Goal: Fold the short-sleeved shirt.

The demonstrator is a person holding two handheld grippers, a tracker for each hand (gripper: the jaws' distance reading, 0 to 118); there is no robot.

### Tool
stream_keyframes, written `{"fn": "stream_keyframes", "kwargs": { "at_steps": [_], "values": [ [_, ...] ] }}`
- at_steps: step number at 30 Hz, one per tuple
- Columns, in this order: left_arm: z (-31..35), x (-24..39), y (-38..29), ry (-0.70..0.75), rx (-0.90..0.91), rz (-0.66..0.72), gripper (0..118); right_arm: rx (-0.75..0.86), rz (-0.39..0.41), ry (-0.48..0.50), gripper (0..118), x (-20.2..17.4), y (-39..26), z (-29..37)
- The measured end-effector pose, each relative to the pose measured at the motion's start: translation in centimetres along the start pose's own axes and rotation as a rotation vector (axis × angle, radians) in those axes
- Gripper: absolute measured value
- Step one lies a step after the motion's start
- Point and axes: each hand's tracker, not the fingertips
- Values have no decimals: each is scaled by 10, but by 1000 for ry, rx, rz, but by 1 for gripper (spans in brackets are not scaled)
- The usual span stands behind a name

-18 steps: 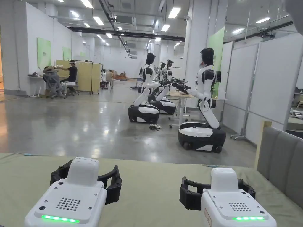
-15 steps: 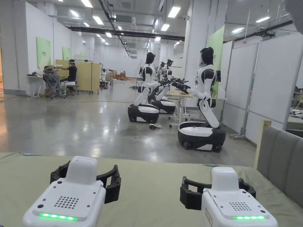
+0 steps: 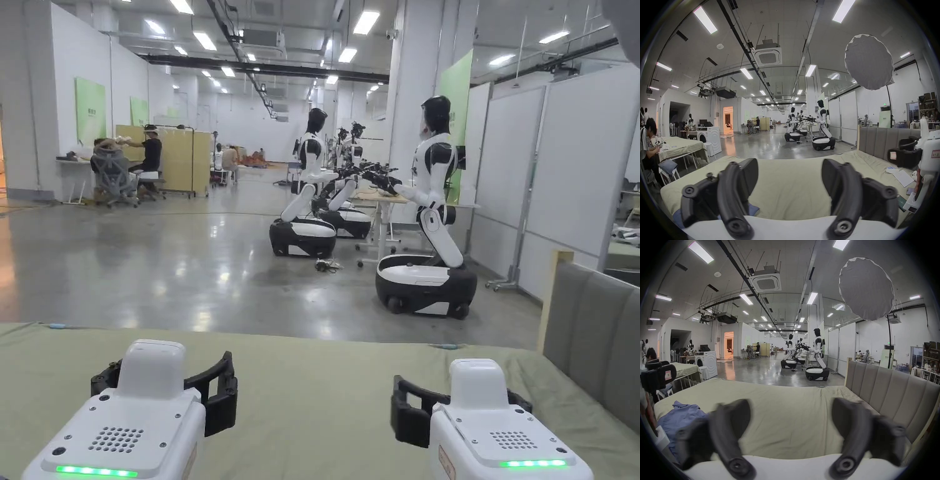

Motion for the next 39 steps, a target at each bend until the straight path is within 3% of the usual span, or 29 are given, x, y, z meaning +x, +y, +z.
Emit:
{"fn": "stream_keyframes", "kwargs": {
  "at_steps": [1,2,3,5,8,14,23,26,29,31,36,37,38,39],
  "values": [
    [2,1,0,-8,11,-9,63,9,10,-20,62,-2,1,1],
    [2,4,0,-6,16,-22,37,11,33,-53,28,-3,2,2],
    [5,7,0,118,21,-70,4,21,50,-84,0,-5,7,3],
    [6,5,1,-13,27,-17,4,7,26,-19,0,-2,9,5],
    [5,7,1,27,26,-54,4,12,56,-44,0,-6,11,7],
    [16,-15,-1,100,21,-37,4,20,75,6,0,-28,6,3],
    [58,-120,-13,383,-97,-33,4,34,63,335,0,-160,0,1],
    [41,-157,-20,404,-339,-23,4,4,57,423,0,-188,-8,4],
    [-1,-209,-63,250,-647,108,4,-17,78,442,0,-202,-21,7],
    [-32,-243,-111,259,-838,193,4,-37,97,451,0,-206,-32,6],
    [-71,-269,-190,247,-1006,181,4,-101,142,438,0,-209,-54,-12],
    [-75,-270,-196,236,-991,200,12,-114,147,434,0,-210,-58,-19],
    [-79,-269,-200,228,-972,231,40,-126,149,429,0,-211,-61,-24],
    [-79,-264,-201,202,-958,259,88,-138,151,425,0,-212,-65,-30]
  ]
}}
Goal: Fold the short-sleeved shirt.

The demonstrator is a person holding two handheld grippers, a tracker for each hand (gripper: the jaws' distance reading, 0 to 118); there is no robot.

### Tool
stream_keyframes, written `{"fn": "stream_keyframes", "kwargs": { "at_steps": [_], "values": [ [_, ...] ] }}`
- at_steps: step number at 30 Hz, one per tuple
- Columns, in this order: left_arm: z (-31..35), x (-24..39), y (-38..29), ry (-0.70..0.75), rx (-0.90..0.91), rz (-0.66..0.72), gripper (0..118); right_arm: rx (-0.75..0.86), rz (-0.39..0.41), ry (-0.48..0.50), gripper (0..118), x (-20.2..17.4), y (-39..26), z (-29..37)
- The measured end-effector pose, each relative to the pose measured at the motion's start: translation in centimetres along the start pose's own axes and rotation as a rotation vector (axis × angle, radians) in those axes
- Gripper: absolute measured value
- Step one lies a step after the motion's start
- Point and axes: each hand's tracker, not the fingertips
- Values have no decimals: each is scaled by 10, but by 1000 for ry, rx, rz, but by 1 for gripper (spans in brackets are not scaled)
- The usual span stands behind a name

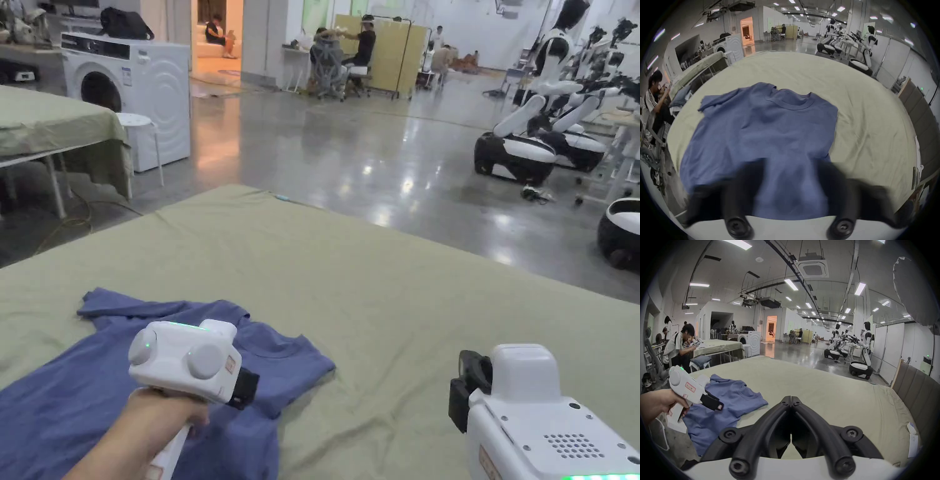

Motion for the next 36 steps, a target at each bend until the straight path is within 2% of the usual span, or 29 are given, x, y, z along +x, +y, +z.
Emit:
{"fn": "stream_keyframes", "kwargs": {
  "at_steps": [1,2,8,10,11,12,13,15,16,23,29,36],
  "values": [
    [-6,2,0,-7,29,-24,100,-13,-4,-4,0,1,-3,-6],
    [-10,4,1,-23,52,-40,100,-20,-7,-4,0,1,-4,-11],
    [-66,15,-3,90,-47,-113,100,-65,-7,-11,0,2,-18,-30],
    [-80,11,-8,96,-72,-115,96,-79,-1,-14,0,4,-21,-33],
    [-81,9,-8,87,-84,-119,79,-84,0,-16,0,5,-21,-34],
    [-70,11,-11,76,-85,-114,29,-88,1,-18,0,7,-21,-34],
    [-60,12,-11,57,-39,-97,12,-86,-1,-21,0,9,-21,-33],
    [-50,10,-9,137,30,-98,12,-79,-16,-27,0,13,-20,-31],
    [-53,7,-5,72,-5,-87,12,-79,-25,-27,0,16,-19,-30],
    [-19,52,8,17,76,-120,12,-57,-59,-84,0,48,-22,1],
    [-4,152,15,-129,115,-218,12,-62,-117,-196,0,106,-39,42],
    [7,322,6,-342,134,-372,12,-80,-179,-377,0,188,-68,107]
  ]
}}
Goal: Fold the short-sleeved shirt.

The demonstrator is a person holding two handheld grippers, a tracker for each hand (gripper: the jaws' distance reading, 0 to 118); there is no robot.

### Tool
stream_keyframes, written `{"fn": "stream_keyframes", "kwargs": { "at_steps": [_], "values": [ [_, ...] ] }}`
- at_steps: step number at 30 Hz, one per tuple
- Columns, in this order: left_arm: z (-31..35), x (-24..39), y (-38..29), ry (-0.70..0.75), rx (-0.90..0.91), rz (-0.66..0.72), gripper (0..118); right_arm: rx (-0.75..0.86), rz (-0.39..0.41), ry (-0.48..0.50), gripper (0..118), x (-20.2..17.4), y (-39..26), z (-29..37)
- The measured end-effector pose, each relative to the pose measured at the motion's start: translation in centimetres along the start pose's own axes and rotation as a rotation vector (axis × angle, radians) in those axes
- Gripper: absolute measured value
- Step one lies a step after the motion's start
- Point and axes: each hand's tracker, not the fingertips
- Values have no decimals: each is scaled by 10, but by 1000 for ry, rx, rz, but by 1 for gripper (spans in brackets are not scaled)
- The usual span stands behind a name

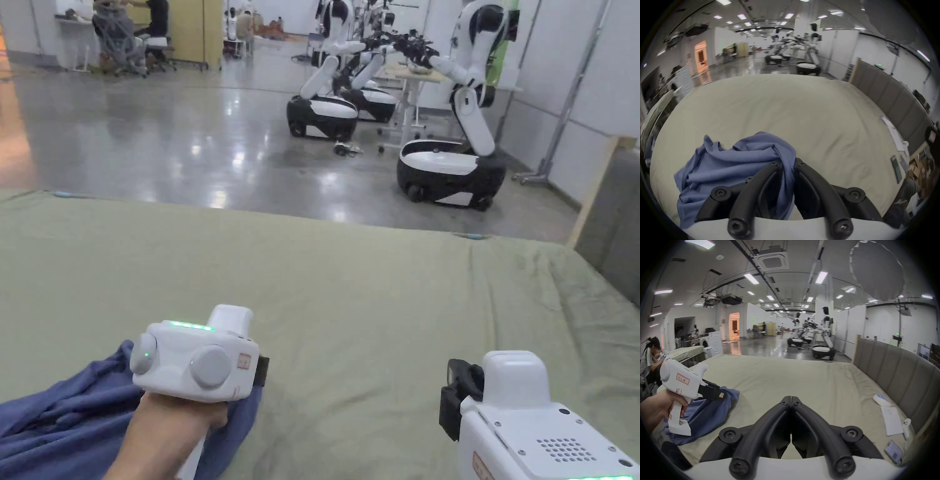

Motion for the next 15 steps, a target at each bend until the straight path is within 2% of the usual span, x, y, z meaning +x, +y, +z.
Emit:
{"fn": "stream_keyframes", "kwargs": {
  "at_steps": [4,9,15],
  "values": [
    [-11,104,26,-159,46,-92,12,-12,-41,-103,0,59,-10,18],
    [-20,211,48,-323,83,-196,12,-26,-42,-209,0,115,-23,38],
    [-95,264,19,-254,-105,-268,12,-41,-83,-262,0,154,-37,46]
  ]
}}
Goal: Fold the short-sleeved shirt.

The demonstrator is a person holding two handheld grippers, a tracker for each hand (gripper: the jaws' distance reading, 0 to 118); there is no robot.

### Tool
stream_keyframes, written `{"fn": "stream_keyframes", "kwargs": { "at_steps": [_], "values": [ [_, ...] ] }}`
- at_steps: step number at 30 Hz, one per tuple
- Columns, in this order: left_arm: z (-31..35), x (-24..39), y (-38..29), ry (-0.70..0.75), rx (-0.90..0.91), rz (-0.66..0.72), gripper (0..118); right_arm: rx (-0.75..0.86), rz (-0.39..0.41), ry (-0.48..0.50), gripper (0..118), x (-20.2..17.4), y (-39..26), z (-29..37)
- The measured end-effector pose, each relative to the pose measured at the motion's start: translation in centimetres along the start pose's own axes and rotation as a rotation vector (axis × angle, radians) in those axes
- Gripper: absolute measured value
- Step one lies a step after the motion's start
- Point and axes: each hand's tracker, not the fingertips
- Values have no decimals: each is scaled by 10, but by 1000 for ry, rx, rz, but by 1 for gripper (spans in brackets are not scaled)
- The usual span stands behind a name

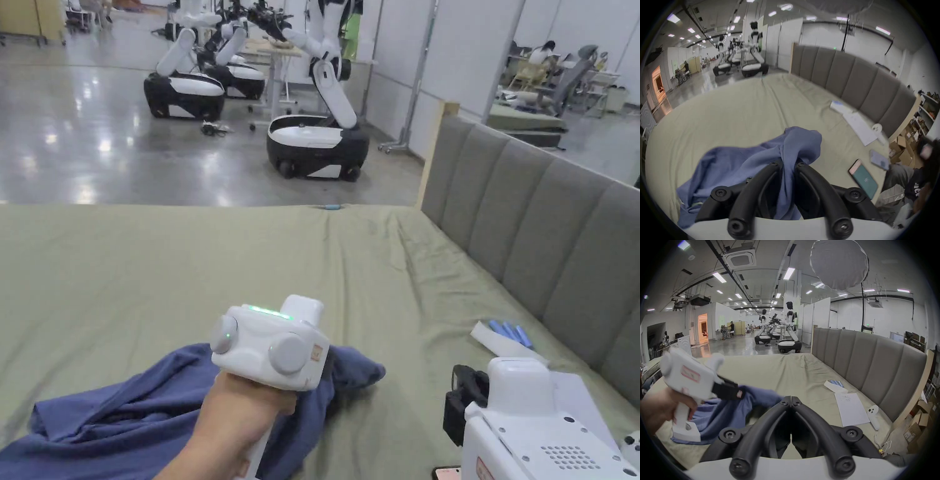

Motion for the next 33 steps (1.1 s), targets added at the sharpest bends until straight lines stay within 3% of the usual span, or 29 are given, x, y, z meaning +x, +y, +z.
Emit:
{"fn": "stream_keyframes", "kwargs": {
  "at_steps": [3,6,7,9,10,14,17,18,19,20,26,29,33],
  "values": [
    [-37,-7,-19,33,-92,43,12,-6,-6,-3,0,5,-4,-4],
    [-36,-10,-25,28,-65,58,14,-11,-13,8,0,3,-6,-7],
    [-28,-11,-25,13,-38,57,28,-11,-12,15,0,0,-6,-8],
    [-4,-13,-26,9,41,45,80,-11,-6,33,0,-7,-5,-9],
    [16,-15,-30,22,99,27,86,-10,-3,47,0,-11,-5,-8],
    [99,-29,-67,77,246,-4,86,-4,-5,112,0,-38,-6,-4],
    [151,-52,-110,132,274,30,82,-11,3,177,0,-68,-9,-2],
    [164,-62,-127,167,258,39,63,-14,8,194,0,-80,-11,-1],
    [175,-72,-144,224,256,41,26,-17,9,221,0,-92,-12,0],
    [183,-80,-158,261,251,43,5,-23,6,244,0,-101,-14,1],
    [233,-182,-228,411,172,223,5,-67,33,319,0,-153,-27,4],
    [248,-242,-249,526,112,319,5,-88,51,334,0,-167,-29,1],
    [248,-300,-261,554,77,458,5,-106,56,332,0,-176,-28,-9]
  ]
}}
